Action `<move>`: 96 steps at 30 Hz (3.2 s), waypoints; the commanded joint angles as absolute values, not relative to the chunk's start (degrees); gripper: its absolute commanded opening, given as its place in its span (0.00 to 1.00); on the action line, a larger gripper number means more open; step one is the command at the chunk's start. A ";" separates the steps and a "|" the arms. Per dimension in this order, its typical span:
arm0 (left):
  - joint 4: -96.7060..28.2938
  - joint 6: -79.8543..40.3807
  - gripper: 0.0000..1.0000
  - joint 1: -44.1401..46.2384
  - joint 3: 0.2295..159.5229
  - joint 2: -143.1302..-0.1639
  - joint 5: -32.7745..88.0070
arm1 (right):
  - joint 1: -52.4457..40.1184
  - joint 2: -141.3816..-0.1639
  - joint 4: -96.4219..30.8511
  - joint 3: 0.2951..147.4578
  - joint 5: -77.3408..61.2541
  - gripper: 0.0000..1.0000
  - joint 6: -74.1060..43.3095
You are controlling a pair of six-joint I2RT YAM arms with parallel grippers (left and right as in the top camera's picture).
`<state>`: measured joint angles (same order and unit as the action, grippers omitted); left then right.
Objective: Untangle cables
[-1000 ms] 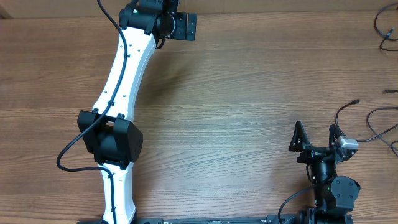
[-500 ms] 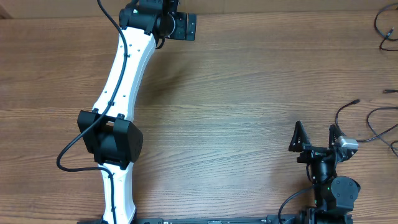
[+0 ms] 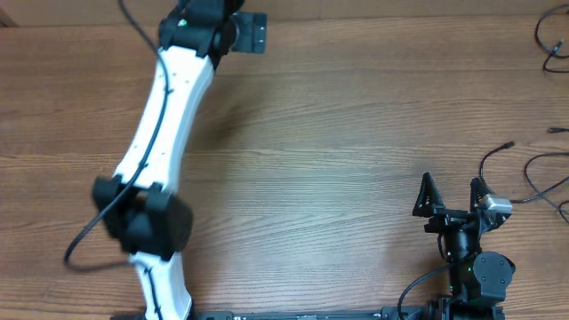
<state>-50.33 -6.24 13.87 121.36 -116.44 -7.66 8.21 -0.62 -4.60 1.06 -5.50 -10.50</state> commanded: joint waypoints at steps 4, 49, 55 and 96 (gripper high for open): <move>-44.84 -5.19 1.00 8.19 96.64 -92.18 -10.48 | 8.32 -0.19 -4.40 0.45 -4.71 1.00 -10.92; 7.05 -11.33 1.00 2.15 0.27 -0.19 -11.18 | 8.32 -0.19 -4.40 0.45 -4.71 1.00 -10.92; -2.98 -7.75 1.00 2.15 0.27 -0.19 -11.27 | 8.32 -0.19 -4.40 0.45 -4.71 1.00 -10.92; -4.27 3.03 1.00 -1.08 0.27 -0.21 -2.46 | 8.32 -0.19 -4.40 0.45 -4.71 1.00 -10.92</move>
<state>-4.32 1.93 -0.80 0.51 -0.75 -3.18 8.21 -0.58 -4.58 1.06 -5.50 -10.55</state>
